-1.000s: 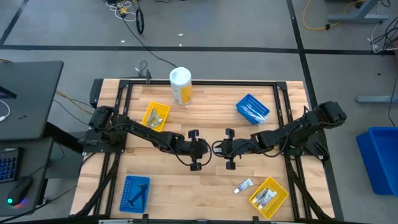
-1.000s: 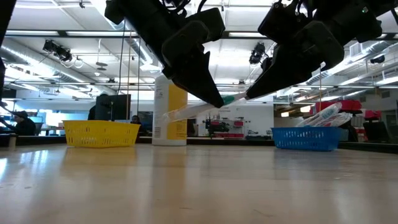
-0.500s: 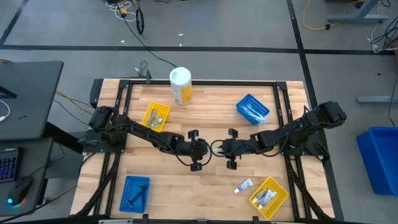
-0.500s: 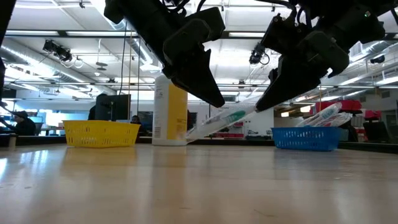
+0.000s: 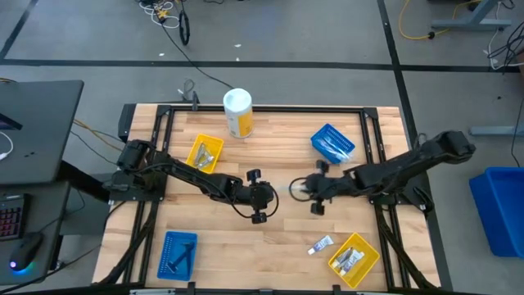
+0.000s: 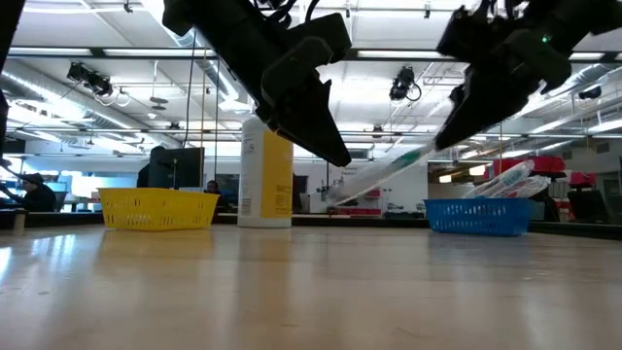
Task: Pick & Place Travel size toiletries
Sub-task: Put the green toothbrush into the top blue bin, then put the white toothpaste into the bottom yellow bin, then return to Home Position
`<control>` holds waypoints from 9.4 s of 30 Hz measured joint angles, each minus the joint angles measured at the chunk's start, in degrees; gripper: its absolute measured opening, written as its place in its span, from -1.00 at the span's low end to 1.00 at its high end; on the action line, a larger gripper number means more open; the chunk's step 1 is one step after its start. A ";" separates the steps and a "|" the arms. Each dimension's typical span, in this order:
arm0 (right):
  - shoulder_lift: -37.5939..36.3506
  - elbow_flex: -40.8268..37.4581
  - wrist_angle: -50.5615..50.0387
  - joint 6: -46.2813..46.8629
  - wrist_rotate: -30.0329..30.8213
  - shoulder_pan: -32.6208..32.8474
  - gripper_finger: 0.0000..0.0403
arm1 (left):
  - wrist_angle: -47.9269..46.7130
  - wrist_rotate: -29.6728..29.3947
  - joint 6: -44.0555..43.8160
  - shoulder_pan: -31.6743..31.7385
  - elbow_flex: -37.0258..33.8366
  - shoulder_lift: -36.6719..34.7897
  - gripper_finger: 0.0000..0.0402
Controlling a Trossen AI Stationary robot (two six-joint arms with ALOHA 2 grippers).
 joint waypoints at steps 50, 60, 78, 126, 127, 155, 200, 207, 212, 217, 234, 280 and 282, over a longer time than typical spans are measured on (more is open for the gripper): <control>-14.58 -4.55 -43.23 37.18 14.21 -22.15 -0.46 | 2.62 0.68 0.30 0.00 0.02 -0.02 -0.45; -13.93 -4.54 -35.75 27.46 14.22 -25.25 -0.11 | 2.62 0.68 0.44 0.00 0.02 -0.02 -0.45; -13.98 3.44 -32.78 14.93 -4.27 -19.85 0.03 | 2.62 0.68 0.39 0.00 0.02 0.00 -0.45; 19.63 7.91 3.15 4.41 -32.25 17.63 0.31 | 7.27 5.18 -2.77 -0.02 -0.04 -0.31 -0.45; 20.19 7.91 2.90 4.41 -31.97 18.19 0.29 | 7.23 5.18 -2.77 -0.02 -0.04 -0.31 -0.45; 24.17 7.94 -0.24 -3.04 -26.93 17.04 -0.50 | 7.15 5.18 -2.75 -0.13 -0.04 -0.31 -0.45; 6.94 5.68 -12.96 29.92 -26.19 38.07 -0.25 | 7.84 5.14 -7.80 -0.11 -0.04 -0.31 -0.45; 6.14 5.66 -9.48 26.88 -26.21 37.81 -0.12 | 7.85 5.16 -7.90 -0.13 -0.04 -0.31 -0.45; 4.50 6.10 -7.25 22.34 -25.17 36.12 -0.14 | 7.85 5.16 -7.91 -0.11 -0.04 -0.31 -0.45; 2.87 7.36 -5.00 12.09 -15.01 32.53 -0.26 | 7.81 5.85 -7.91 -0.11 -0.04 -0.31 -0.45; -15.56 7.41 -3.53 -17.14 -3.25 20.36 -0.71 | -21.45 4.45 1.68 -0.58 2.88 -20.90 -0.45; -73.89 -21.91 -1.55 -23.26 -9.88 12.66 -0.71 | 7.44 -0.05 15.00 -0.48 -60.06 -105.15 -0.45; -73.87 -23.57 0.21 -22.23 -9.86 12.66 -0.71 | 7.58 -0.20 14.97 -0.48 -60.06 -105.31 -0.45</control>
